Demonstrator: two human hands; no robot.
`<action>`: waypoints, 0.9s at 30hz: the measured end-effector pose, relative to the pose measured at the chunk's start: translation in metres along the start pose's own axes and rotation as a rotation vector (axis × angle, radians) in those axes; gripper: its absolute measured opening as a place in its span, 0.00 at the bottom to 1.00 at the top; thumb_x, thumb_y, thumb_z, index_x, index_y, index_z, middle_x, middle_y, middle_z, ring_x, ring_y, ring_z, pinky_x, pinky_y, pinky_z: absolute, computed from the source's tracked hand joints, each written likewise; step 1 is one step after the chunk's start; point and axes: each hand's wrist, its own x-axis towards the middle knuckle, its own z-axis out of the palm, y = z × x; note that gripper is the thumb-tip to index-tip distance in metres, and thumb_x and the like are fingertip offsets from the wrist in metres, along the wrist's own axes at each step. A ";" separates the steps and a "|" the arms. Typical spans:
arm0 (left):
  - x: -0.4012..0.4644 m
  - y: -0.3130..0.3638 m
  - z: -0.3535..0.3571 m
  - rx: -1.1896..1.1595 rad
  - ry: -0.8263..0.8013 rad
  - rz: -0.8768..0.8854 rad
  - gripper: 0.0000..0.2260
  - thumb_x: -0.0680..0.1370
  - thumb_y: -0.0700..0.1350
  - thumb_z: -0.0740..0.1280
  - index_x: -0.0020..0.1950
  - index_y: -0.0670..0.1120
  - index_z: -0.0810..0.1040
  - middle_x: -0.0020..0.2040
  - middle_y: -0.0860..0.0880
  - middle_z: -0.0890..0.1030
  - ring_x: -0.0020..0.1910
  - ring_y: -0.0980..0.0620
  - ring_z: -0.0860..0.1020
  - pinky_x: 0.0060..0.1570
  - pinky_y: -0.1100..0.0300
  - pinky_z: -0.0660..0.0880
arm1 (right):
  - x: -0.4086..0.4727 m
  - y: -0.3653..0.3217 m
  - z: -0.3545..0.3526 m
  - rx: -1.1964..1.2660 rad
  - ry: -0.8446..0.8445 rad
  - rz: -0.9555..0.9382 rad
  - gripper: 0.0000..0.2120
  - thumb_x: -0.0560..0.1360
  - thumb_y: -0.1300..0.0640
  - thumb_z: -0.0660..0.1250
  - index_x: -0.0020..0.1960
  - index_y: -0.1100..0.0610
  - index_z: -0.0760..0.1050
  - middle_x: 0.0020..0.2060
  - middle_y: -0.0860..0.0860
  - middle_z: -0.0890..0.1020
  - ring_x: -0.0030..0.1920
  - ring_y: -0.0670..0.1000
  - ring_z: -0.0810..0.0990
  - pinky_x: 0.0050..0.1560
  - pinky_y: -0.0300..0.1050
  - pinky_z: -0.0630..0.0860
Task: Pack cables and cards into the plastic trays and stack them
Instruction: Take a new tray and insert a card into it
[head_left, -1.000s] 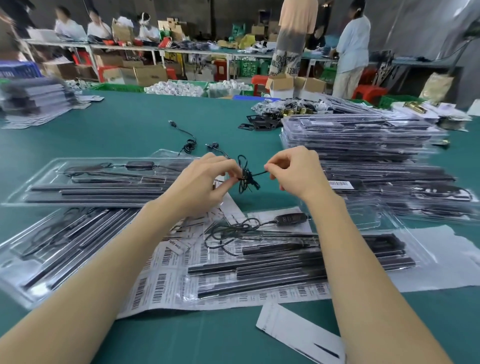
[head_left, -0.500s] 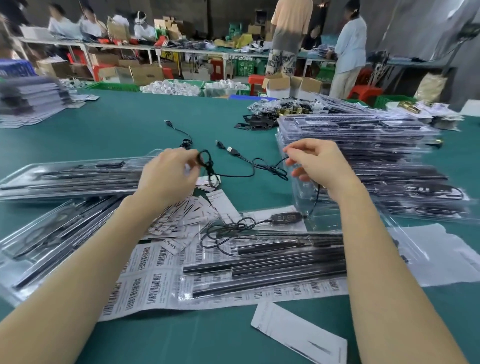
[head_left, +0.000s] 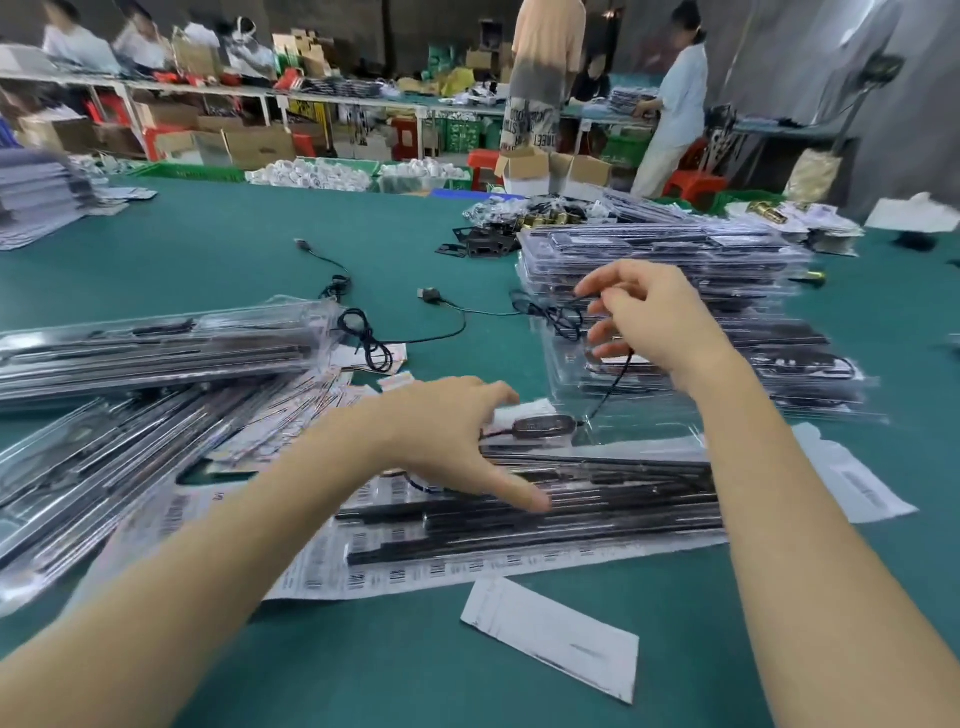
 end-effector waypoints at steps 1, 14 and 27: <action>0.005 0.003 0.006 0.022 0.075 -0.010 0.44 0.66 0.80 0.61 0.73 0.54 0.66 0.63 0.56 0.76 0.61 0.53 0.75 0.64 0.52 0.72 | -0.002 0.001 -0.003 -0.023 -0.020 0.002 0.17 0.82 0.66 0.56 0.47 0.53 0.82 0.42 0.53 0.81 0.31 0.46 0.82 0.33 0.41 0.80; 0.026 -0.005 -0.042 -0.090 0.198 0.193 0.11 0.81 0.63 0.61 0.50 0.57 0.72 0.43 0.61 0.77 0.40 0.64 0.75 0.39 0.60 0.69 | -0.005 -0.021 -0.029 -0.624 -0.525 0.065 0.15 0.78 0.38 0.65 0.46 0.45 0.86 0.45 0.47 0.87 0.44 0.45 0.84 0.50 0.47 0.79; 0.066 0.003 -0.085 0.373 0.757 0.281 0.16 0.84 0.56 0.56 0.44 0.50 0.76 0.40 0.53 0.79 0.46 0.49 0.76 0.62 0.50 0.63 | -0.024 0.000 -0.008 0.155 -0.577 0.044 0.15 0.72 0.45 0.72 0.53 0.54 0.85 0.46 0.48 0.86 0.43 0.55 0.87 0.33 0.36 0.77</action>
